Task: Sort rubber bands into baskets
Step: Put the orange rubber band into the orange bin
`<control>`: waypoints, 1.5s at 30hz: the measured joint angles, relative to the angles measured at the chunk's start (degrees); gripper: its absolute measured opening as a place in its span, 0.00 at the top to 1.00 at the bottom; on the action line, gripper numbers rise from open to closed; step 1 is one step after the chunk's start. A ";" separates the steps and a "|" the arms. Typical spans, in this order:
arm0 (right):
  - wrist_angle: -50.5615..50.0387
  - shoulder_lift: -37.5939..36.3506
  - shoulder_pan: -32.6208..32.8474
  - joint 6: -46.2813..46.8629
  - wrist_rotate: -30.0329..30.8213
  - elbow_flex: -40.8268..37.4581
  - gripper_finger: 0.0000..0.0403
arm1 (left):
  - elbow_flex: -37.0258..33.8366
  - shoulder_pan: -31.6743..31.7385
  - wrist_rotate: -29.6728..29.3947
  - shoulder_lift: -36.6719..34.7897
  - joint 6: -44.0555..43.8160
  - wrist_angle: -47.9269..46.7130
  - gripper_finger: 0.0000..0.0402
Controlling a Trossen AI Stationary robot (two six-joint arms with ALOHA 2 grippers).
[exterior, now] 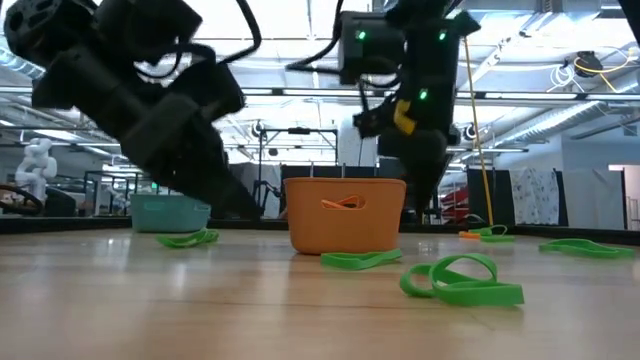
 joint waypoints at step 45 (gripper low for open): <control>13.14 -6.82 -44.25 -11.20 -12.57 -20.16 0.59 | -2.19 -8.26 -21.20 -25.12 -1.50 -32.53 0.66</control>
